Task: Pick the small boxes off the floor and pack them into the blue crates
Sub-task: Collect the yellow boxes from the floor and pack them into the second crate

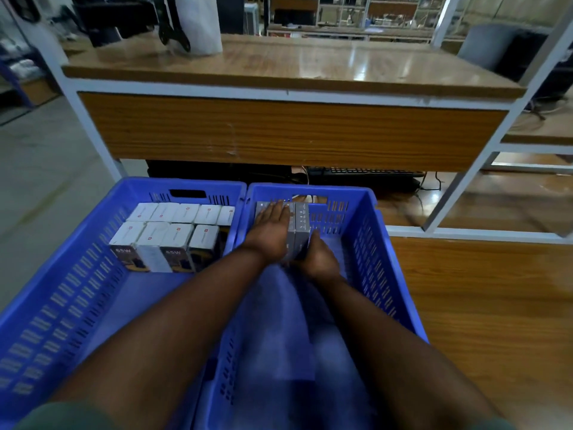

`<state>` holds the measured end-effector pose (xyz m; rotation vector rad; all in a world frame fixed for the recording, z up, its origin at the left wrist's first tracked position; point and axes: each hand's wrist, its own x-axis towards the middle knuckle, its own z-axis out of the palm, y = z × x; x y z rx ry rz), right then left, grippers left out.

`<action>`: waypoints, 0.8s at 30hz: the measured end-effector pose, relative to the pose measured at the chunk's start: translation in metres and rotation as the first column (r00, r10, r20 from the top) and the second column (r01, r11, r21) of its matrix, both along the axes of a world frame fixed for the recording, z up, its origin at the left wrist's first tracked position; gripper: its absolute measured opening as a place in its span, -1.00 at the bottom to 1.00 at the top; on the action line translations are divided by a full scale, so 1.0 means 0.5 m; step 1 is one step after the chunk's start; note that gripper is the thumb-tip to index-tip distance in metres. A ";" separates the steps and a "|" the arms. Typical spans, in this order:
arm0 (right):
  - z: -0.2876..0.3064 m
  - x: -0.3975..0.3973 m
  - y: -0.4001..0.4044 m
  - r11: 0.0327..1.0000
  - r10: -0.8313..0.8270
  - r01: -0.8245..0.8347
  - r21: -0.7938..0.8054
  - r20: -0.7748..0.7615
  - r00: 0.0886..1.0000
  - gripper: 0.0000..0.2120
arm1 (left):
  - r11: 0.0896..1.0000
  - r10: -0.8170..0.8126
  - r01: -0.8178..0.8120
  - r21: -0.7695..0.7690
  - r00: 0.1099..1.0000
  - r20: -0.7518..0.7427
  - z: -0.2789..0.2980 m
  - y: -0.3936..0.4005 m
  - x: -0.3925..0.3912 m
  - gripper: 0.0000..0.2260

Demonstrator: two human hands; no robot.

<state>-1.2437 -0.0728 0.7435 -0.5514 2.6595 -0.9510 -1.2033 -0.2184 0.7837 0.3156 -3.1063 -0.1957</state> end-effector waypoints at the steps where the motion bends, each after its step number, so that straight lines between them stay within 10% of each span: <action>1: 0.017 0.001 0.004 0.999 -0.028 0.029 0.016 -0.064 0.998 -0.42 | 1.000 -0.022 0.022 0.006 0.999 -0.033 0.017 0.004 0.008 -0.19; 4: 0.088 0.018 0.014 0.996 -0.089 0.080 -0.049 -0.220 0.971 -0.83 | 0.992 -0.124 0.118 -0.040 0.968 -0.218 0.056 0.021 0.051 -0.43; 16: 0.179 0.188 -0.032 0.822 0.134 -0.298 -0.485 -0.343 0.930 -0.81 | 0.966 0.256 -0.201 0.163 0.835 -0.487 0.104 0.006 0.326 -0.73; 24: 0.232 0.462 -0.118 0.711 0.346 -0.446 -0.544 -0.282 0.895 -0.94 | 0.899 0.437 -0.355 0.257 0.693 -0.574 0.100 -0.026 0.641 -0.58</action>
